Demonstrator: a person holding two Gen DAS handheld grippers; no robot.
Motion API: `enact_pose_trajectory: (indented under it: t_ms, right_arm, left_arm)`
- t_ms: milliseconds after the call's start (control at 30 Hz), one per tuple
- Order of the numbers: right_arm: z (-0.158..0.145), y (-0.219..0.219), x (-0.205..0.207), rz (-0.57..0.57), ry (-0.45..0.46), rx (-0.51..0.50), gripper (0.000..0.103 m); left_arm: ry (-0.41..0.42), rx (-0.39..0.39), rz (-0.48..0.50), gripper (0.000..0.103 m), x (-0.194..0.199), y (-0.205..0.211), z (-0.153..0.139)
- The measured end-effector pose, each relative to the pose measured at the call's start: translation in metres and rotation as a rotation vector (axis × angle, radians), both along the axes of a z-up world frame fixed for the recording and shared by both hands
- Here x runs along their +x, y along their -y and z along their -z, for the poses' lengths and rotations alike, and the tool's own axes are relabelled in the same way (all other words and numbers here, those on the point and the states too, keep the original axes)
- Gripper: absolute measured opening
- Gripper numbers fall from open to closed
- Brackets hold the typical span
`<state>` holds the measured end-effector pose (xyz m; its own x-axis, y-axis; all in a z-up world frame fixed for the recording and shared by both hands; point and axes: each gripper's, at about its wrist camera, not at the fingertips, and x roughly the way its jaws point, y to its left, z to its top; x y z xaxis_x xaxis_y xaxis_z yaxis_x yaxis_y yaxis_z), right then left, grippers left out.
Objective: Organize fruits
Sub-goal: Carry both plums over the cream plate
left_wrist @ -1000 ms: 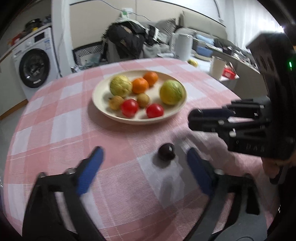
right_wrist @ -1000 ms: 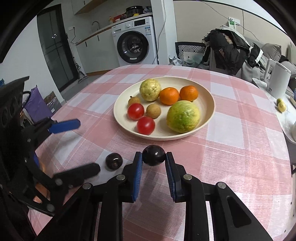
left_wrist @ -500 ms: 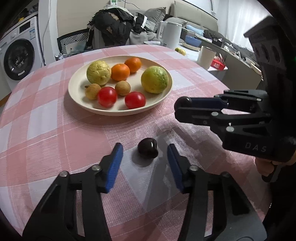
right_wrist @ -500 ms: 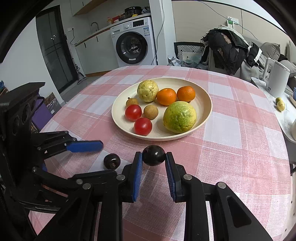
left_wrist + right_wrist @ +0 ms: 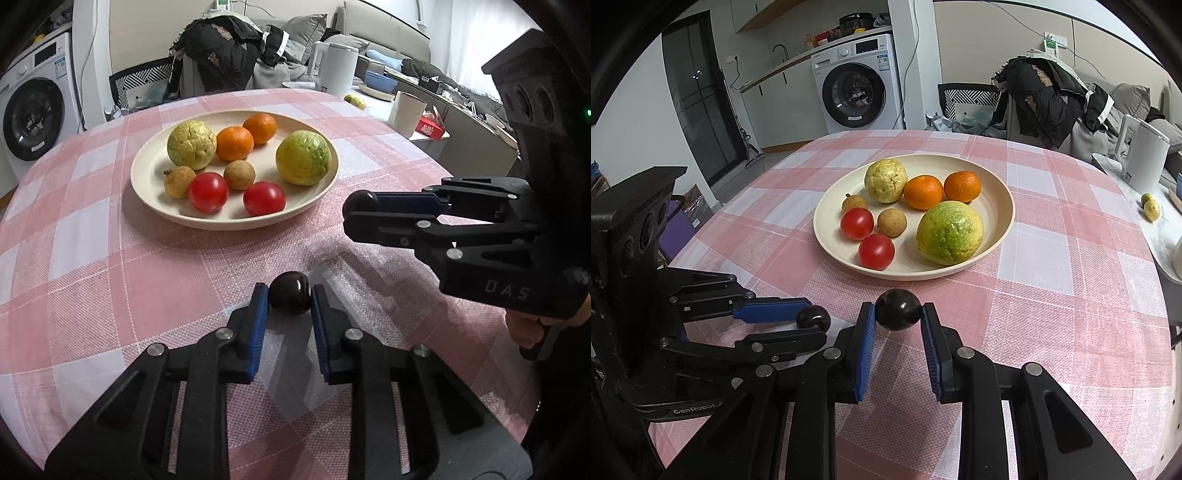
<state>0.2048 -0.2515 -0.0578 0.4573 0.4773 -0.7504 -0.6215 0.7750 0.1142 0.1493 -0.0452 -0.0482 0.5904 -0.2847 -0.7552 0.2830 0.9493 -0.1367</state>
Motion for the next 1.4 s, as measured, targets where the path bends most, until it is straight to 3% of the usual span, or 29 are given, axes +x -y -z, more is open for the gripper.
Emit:
enact_pose_trajectory:
  t_ms: [800, 1400]
  right_arm:
    - [-0.034, 0.022, 0.002, 0.073, 0.121, 0.146, 0.026]
    - [-0.045, 0.023, 0.041, 0.137, 0.108, 0.185, 0.026]
  left_arm:
    - [0.181, -0.018, -0.130, 0.021, 0.004, -0.032, -0.051]
    - [0.210, 0.009, -0.158, 0.021, 0.043, -0.018, -0.061]
